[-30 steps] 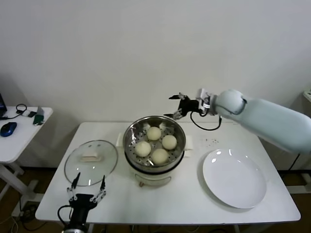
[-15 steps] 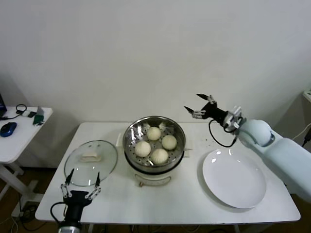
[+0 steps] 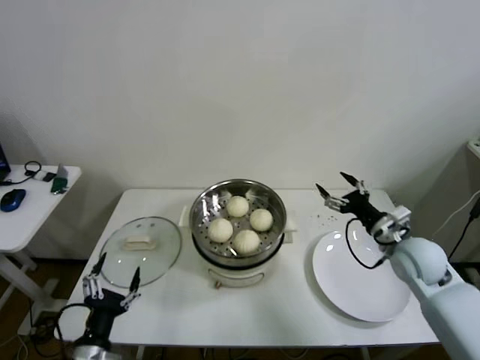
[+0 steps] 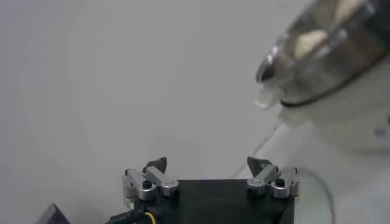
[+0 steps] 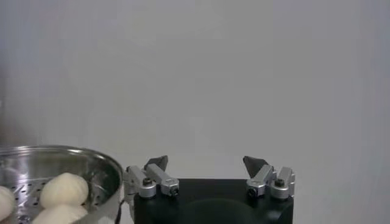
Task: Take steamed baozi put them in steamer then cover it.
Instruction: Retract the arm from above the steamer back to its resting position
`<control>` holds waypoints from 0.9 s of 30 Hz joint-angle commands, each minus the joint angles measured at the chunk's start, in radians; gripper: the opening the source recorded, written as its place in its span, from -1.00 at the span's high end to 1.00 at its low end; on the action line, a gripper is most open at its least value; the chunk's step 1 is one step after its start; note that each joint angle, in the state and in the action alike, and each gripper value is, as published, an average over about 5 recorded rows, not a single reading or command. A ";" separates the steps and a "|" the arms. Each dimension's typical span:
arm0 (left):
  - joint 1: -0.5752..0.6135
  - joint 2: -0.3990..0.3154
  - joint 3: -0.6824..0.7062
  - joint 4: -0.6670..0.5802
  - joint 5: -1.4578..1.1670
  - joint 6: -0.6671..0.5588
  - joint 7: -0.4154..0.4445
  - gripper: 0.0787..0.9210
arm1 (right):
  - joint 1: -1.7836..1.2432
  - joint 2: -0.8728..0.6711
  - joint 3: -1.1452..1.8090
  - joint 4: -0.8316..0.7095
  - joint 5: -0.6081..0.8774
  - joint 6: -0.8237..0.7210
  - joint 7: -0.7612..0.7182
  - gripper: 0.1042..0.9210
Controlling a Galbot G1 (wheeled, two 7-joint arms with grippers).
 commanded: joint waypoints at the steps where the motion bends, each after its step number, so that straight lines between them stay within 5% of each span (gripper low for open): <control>1: -0.040 0.070 -0.036 0.074 0.543 0.034 0.015 -0.77 | -0.347 0.200 0.325 0.059 -0.065 -0.008 0.002 -0.76; 15: -0.358 0.158 0.047 0.439 0.673 0.012 -0.040 -0.77 | -0.363 0.260 0.301 0.042 -0.104 0.004 0.044 -0.76; 27: -0.587 0.130 0.079 0.701 0.718 -0.011 -0.050 -0.77 | -0.356 0.283 0.296 0.033 -0.150 0.005 0.049 -0.76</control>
